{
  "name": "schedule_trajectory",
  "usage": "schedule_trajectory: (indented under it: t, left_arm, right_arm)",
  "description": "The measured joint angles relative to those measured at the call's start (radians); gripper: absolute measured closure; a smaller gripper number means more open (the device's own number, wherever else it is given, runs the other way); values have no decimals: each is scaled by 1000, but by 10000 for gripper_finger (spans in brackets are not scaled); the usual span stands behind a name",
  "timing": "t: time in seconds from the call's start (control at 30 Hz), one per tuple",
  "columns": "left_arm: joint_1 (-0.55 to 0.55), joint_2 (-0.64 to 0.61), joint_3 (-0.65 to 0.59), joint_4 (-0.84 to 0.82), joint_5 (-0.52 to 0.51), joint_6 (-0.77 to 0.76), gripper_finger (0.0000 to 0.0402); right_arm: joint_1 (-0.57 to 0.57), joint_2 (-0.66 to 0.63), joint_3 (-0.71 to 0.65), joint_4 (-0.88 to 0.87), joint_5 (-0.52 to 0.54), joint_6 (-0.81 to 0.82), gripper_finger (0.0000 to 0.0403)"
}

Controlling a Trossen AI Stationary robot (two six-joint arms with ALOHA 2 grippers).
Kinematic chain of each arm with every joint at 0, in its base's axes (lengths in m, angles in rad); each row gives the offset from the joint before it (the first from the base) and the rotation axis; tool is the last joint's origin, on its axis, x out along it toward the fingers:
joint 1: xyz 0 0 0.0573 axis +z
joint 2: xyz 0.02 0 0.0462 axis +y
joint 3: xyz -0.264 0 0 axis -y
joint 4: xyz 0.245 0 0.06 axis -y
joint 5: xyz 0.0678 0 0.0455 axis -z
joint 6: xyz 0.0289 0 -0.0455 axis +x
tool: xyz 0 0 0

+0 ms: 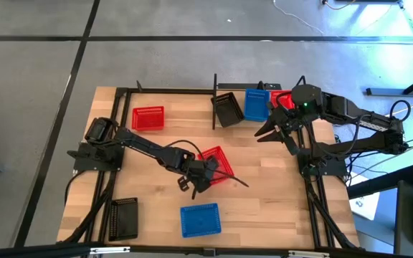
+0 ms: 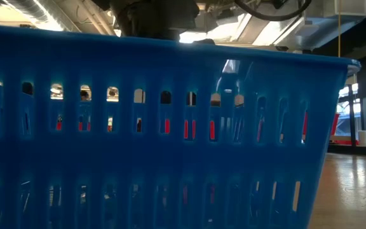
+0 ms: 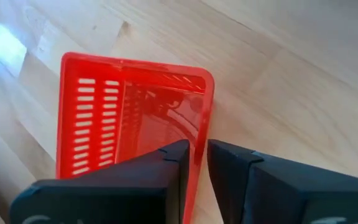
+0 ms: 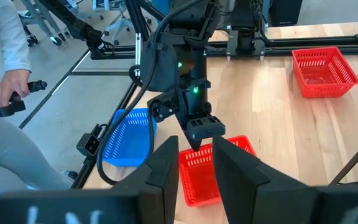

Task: Stack baskets on shelf by color
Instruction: Stack the bottom red bin on top of the other red bin on the shelf

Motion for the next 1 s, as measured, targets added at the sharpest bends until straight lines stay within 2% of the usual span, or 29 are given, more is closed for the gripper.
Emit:
schedule_trajectory:
  t: [0.1,0.3,0.47,0.57,0.73,0.83,1.0]
  left_arm:
    - [0,0,0,-1,-4,-12,347]
    - [-12,-48,1,-37,-99,-91,350]
    - [-11,-159,0,-116,-101,-246,347]
    - [-10,-250,0,-153,-125,-427,347]
    - [-11,-414,0,-235,-206,-748,347]
    - [-10,-498,0,-258,-252,-889,346]
    - [-10,-611,2,-265,-286,-1042,346]
  right_arm:
    - [0,0,0,0,0,0,307]
    - [0,0,0,-2,7,-2,307]
    - [0,0,0,-25,71,2,307]
    - [5,0,0,-70,115,54,307]
    - [79,20,0,-121,312,175,307]
    - [121,64,0,-128,425,312,307]
    - [144,181,0,-138,465,642,307]
